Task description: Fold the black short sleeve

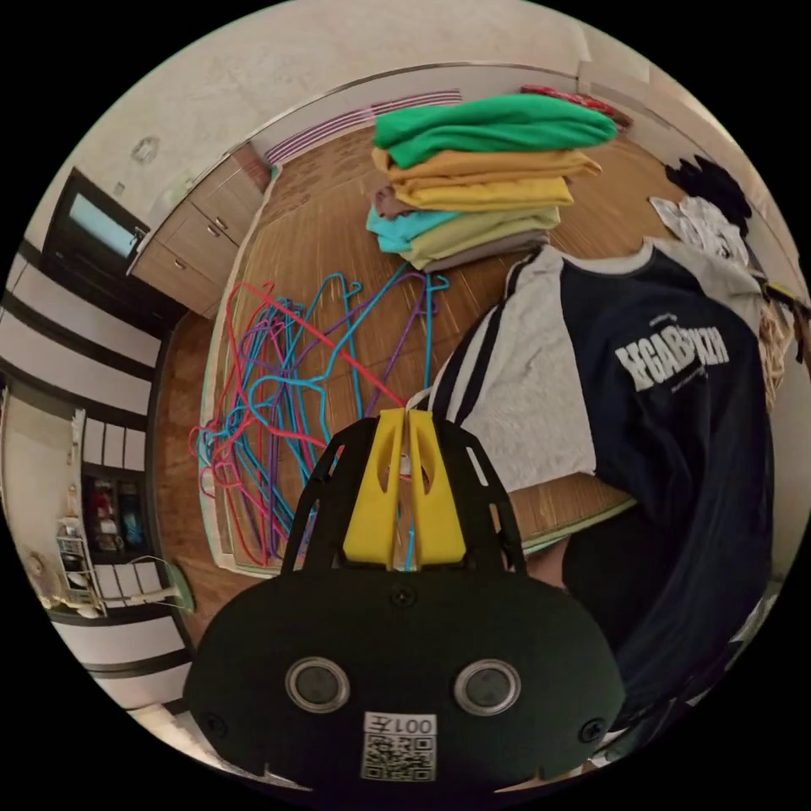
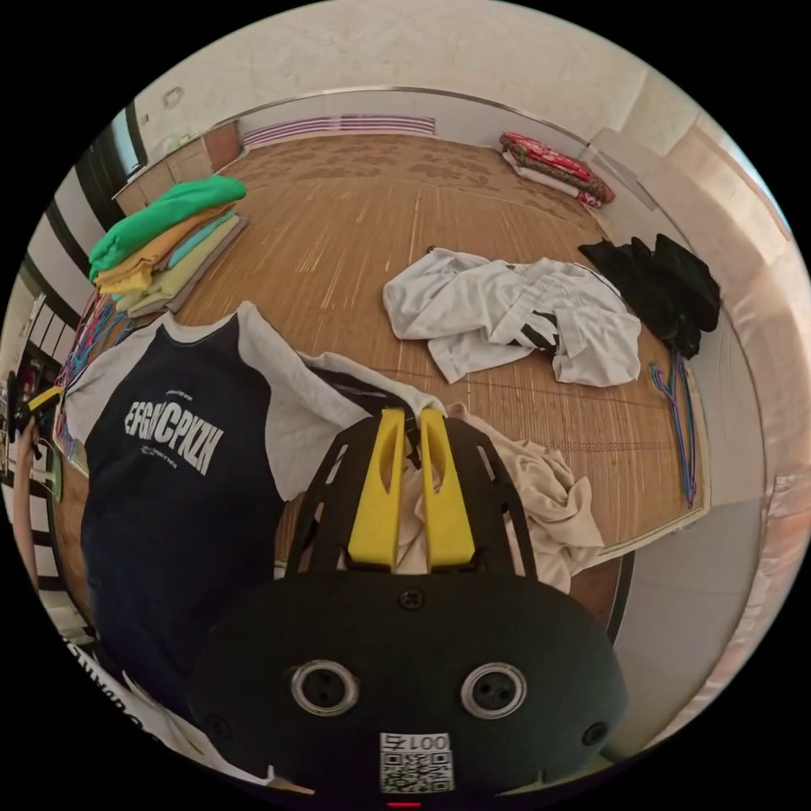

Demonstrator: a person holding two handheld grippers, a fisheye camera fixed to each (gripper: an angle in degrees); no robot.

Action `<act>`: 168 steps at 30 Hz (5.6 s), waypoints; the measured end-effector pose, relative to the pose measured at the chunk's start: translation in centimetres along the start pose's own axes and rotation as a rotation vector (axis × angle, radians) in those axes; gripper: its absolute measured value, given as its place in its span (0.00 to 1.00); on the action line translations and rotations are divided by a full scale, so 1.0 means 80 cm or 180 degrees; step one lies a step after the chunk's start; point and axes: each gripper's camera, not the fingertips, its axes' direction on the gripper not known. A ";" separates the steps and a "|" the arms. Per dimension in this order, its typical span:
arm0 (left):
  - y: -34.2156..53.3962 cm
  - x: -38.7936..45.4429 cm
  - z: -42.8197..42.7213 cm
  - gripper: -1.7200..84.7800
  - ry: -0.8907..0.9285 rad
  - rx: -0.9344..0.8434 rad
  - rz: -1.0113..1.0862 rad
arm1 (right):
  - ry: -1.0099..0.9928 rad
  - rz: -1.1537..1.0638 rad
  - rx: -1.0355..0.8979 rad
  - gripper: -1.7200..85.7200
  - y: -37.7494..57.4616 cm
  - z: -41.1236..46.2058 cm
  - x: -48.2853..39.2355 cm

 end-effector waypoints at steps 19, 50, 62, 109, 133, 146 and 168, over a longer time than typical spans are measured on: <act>0.178 0.078 -0.020 0.03 0.0375 -0.0221 0.0698 | -0.0912 -0.0963 0.0245 0.11 0.163 -0.060 -0.060; 0.543 0.300 -0.119 0.13 0.0624 -0.0076 0.1417 | -0.1517 -0.2127 -0.0342 0.03 0.562 -0.106 -0.241; 0.577 0.359 -0.128 0.12 0.0989 0.0211 0.1665 | -0.1366 -0.1846 0.0233 0.03 0.594 -0.167 -0.231; 0.622 0.493 -0.115 0.13 0.0885 0.0053 0.2131 | -0.0846 -0.2521 -0.0568 0.05 0.694 -0.141 -0.337; 0.627 0.533 -0.127 0.15 0.0692 0.0158 0.1867 | -0.0788 -0.1672 0.0245 0.02 0.710 -0.197 -0.285; 0.621 0.543 -0.128 0.09 0.0655 0.0144 0.1671 | 0.0205 -0.1445 0.1262 0.02 0.728 -0.243 -0.275; 0.681 0.506 -0.105 0.12 0.0151 0.0311 0.1680 | -0.0628 -0.1251 -0.0670 0.10 0.765 0.014 -0.254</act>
